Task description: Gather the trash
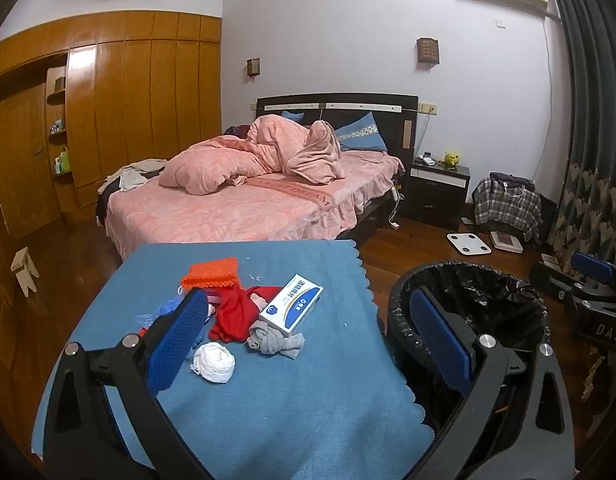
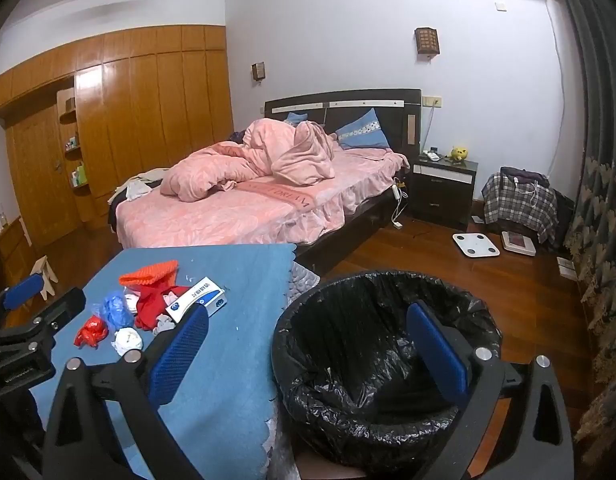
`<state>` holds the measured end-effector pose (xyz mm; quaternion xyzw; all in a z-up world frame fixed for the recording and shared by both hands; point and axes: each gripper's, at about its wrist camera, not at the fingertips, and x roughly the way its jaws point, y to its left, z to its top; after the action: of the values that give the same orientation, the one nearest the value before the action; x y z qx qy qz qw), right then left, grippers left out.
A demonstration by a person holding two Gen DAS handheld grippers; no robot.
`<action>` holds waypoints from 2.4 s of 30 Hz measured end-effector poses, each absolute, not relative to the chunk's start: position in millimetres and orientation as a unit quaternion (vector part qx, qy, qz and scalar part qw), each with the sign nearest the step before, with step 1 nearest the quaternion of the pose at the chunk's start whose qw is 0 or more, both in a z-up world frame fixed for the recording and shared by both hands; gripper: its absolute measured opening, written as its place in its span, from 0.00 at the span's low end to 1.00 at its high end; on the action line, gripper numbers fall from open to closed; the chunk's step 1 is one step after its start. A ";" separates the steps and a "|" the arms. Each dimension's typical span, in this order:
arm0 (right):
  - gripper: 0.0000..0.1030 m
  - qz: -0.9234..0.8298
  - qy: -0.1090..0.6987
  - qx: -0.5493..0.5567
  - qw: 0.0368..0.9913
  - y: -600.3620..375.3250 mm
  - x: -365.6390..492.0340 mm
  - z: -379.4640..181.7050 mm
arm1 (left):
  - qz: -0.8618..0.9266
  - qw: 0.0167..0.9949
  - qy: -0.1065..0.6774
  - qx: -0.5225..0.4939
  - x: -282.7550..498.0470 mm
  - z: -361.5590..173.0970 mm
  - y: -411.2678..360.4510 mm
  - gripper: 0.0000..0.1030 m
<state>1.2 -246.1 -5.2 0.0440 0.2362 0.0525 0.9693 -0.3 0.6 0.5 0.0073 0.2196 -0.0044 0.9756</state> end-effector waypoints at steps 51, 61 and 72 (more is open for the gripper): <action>0.94 0.053 0.236 0.045 0.969 -245.1 3.4 -8.0 | -0.004 0.976 0.219 0.005 -0.4 0.3 0.7 0.95; 0.94 0.053 0.236 0.046 0.969 -244.3 3.9 -7.7 | -0.004 0.976 0.219 0.005 -0.4 0.3 0.8 0.95; 0.94 0.055 0.237 0.045 0.969 -240.0 5.4 -6.9 | -0.002 0.976 0.219 0.003 -1.4 0.7 1.0 0.95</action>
<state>5.4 -240.0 -6.9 0.0448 0.2372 0.0549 0.9689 -1.4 1.0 0.7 0.0033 0.2192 -0.0024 0.9757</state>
